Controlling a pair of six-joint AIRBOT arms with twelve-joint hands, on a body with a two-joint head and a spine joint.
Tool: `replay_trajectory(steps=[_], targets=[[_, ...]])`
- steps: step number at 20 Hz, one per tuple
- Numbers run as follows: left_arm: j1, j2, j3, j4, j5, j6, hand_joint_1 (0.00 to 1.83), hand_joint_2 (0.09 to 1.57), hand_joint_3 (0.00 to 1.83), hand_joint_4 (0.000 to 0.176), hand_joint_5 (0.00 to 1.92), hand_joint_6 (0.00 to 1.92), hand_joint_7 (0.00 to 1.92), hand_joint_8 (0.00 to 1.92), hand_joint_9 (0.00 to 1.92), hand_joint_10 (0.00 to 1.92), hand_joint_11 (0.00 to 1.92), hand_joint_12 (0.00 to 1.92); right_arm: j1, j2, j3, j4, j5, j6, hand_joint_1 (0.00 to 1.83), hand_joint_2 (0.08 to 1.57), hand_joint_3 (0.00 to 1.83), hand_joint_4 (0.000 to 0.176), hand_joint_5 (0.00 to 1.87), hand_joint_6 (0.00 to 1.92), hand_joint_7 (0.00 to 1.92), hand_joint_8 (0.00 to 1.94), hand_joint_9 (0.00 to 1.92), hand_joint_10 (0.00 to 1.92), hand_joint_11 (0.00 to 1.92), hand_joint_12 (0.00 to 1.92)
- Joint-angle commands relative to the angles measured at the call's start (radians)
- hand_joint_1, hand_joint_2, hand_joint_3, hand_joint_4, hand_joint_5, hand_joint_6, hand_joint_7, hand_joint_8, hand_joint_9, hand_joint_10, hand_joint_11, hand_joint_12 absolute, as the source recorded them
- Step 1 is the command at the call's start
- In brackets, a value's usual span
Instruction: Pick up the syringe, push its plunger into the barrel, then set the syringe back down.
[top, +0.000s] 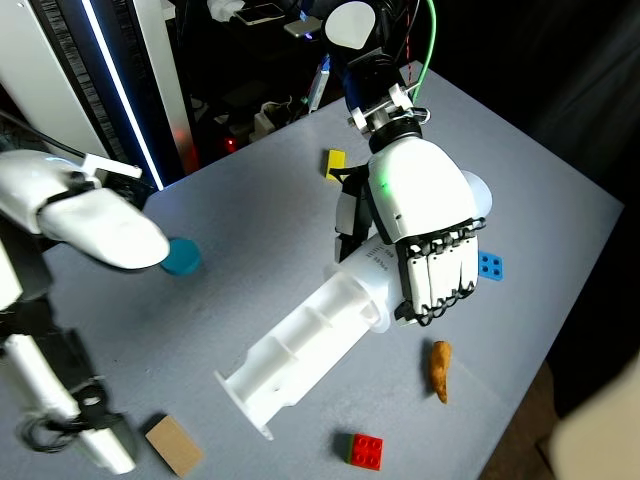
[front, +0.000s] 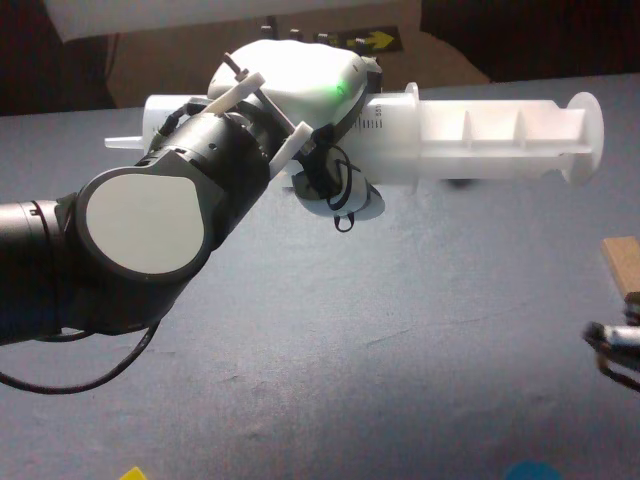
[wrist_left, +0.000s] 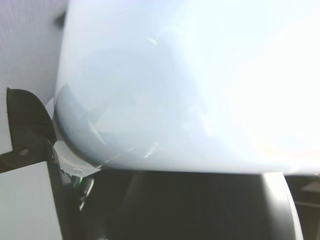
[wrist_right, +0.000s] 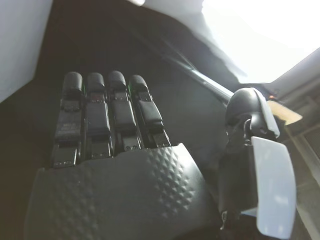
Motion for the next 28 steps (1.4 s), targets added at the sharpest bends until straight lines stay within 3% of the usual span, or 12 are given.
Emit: replay_trajectory(steps=[1,5,11,17,26,28], targets=[[-0.011,0.008,-0.004,0.075,0.074,-0.001,1.48,1.2,0.0,0.0,0.75,1.21,0.67,1.36,0.79,1.31,0.6,1.66,0.015,-0.004,0.012,-0.092,-0.045,0.012,0.01,1.04,0.0,0.0,0.1,0.0,0.11,0.0,0.09,0.0,0.0,0.27],[-0.01,0.009,-0.006,0.075,0.073,0.0,1.48,1.2,0.0,0.0,0.75,1.21,0.67,1.34,0.77,1.3,0.61,1.69,0.028,-0.056,0.066,-0.039,-0.023,0.012,0.03,1.04,0.0,0.0,0.13,0.01,0.14,0.0,0.12,0.01,0.0,0.38],[-0.01,0.009,-0.006,0.075,0.074,0.0,1.48,1.21,0.0,0.0,0.74,1.2,0.65,1.39,0.78,1.31,0.61,1.66,0.007,-0.066,0.083,-0.004,0.017,0.083,0.0,1.04,0.0,0.0,0.11,0.0,0.13,0.0,0.12,0.0,0.0,0.37],[-0.013,0.01,-0.009,0.058,0.087,0.0,1.48,1.21,0.0,0.0,0.72,1.26,0.63,1.4,0.74,1.33,0.65,1.66,-0.012,-0.113,0.157,-0.009,0.075,0.113,0.01,1.05,0.0,0.0,0.09,0.0,0.12,0.0,0.1,0.0,0.0,0.32],[-0.009,0.01,-0.021,0.044,0.113,-0.001,1.48,1.21,0.0,0.0,0.75,1.22,0.65,1.35,0.77,1.31,0.62,1.68,-0.018,-0.127,0.157,-0.079,0.106,0.122,0.0,1.04,0.0,0.0,0.11,0.01,0.14,0.01,0.12,0.01,0.0,0.41],[-0.013,0.012,-0.022,0.044,0.115,-0.001,1.48,1.21,0.0,0.0,0.75,1.22,0.65,1.37,0.77,1.31,0.62,1.66,-0.015,-0.128,0.157,-0.079,0.111,0.125,0.0,1.04,0.0,0.0,0.09,0.0,0.11,0.0,0.1,0.01,0.0,0.33]])
